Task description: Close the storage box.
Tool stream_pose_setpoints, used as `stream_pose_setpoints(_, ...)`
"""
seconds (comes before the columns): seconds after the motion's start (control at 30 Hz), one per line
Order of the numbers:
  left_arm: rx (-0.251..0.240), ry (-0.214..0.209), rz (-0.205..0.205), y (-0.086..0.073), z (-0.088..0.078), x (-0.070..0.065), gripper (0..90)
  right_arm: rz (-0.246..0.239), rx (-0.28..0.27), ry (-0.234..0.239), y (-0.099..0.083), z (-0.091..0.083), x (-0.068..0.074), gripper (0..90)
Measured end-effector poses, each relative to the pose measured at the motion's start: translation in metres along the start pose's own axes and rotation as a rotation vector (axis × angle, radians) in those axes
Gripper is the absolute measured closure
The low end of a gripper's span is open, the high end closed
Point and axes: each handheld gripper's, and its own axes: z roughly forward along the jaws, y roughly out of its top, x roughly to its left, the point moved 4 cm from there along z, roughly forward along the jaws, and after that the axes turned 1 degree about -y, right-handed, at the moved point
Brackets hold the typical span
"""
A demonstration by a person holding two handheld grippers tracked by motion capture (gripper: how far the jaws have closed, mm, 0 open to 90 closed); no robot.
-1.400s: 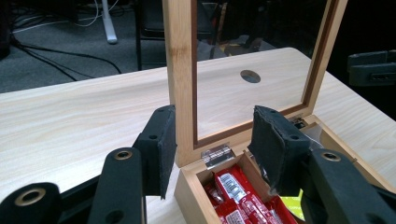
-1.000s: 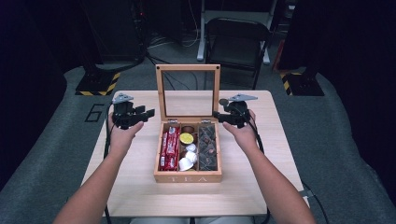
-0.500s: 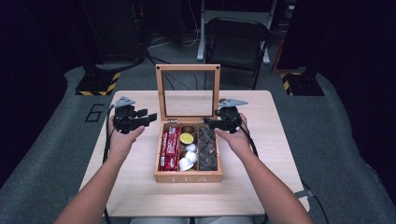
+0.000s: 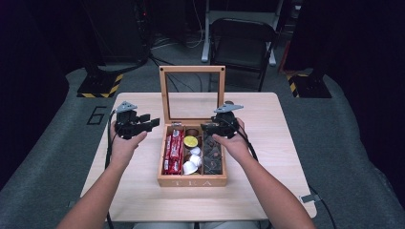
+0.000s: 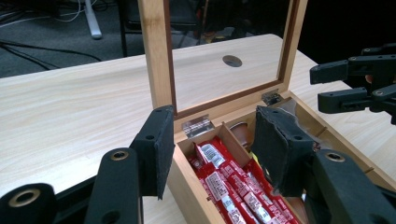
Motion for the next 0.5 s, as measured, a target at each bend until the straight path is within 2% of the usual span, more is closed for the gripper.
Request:
stream_pose_setpoints(0.33,-0.001,0.009,-0.003,-0.001,-0.002,0.002,48.2,0.004,0.015,0.032,-0.004,0.011,0.013,40.5)
stream_pose_setpoints(0.5,-0.003,0.008,0.0,-0.001,-0.001,0.001,48.3,-0.014,0.026,0.048,-0.006,0.017,0.02,40.4)
